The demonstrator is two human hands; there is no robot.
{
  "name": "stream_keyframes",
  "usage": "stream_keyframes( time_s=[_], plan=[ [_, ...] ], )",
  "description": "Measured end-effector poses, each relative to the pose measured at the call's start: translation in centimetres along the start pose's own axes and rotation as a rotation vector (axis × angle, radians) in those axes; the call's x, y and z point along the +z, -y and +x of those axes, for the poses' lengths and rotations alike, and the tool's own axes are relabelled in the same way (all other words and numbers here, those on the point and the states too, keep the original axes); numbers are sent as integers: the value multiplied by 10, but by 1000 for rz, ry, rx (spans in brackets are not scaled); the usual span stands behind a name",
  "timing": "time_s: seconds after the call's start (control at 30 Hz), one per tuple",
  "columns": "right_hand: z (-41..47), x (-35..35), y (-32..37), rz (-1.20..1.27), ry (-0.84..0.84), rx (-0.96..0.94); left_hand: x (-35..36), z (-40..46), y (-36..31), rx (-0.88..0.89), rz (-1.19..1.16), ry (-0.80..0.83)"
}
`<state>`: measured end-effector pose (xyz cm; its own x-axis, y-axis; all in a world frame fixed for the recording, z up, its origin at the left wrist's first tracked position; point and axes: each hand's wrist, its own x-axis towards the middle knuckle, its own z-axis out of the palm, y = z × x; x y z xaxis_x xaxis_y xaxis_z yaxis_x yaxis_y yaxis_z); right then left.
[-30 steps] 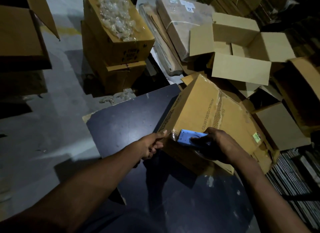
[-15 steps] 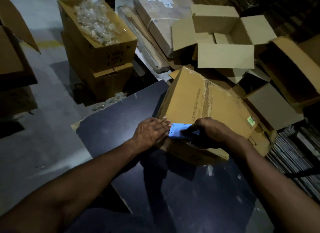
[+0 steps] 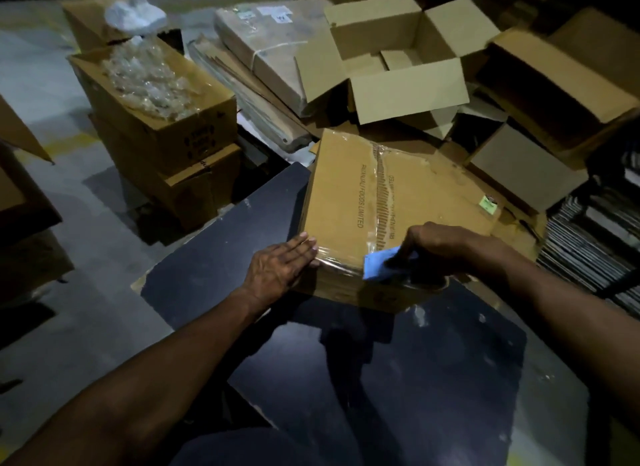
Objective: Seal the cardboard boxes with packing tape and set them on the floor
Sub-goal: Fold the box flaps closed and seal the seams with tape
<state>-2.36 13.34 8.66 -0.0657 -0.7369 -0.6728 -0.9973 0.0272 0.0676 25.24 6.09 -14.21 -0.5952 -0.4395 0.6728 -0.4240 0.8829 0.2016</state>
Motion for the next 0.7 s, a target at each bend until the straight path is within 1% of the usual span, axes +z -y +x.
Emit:
stream_keyframes(
  time_s=[0.03,0.1,0.13,0.2,0.27,0.33,0.4,0.43,0.5,0.53,0.6,0.63,0.7],
  plan=[
    [-12,1,-6,16,4,5,1,0,-1,2,17,2],
    [-15,6,-18,72,-14,93,4,1,-2,-10,-4,21],
    [-18,9,-21,39,-22,91,5,1,-3,-17,-8,25],
    [-22,7,-14,73,-16,110,7,-3,-2,-26,11,58],
    [-18,5,-10,40,-34,77,3,-1,-6,-32,52,69],
    [-16,7,-13,-35,-46,62,-1,9,-22,-75,102,44],
    [-16,9,-15,-119,-77,-5,5,22,-44,-64,135,42],
    [-17,9,-15,-156,-80,-52,12,28,-55,-35,148,69],
    [-18,8,-14,-216,-93,-123,29,37,-67,30,177,192],
    [-19,9,-13,-243,-108,-147,36,38,-67,59,190,234],
    [-19,11,-10,-314,-136,-180,38,36,-52,90,172,229],
    [-18,11,-6,-333,-141,-193,35,35,-40,100,170,205],
    [-9,6,13,-274,-143,-205,22,30,-7,128,200,119]
  ],
)
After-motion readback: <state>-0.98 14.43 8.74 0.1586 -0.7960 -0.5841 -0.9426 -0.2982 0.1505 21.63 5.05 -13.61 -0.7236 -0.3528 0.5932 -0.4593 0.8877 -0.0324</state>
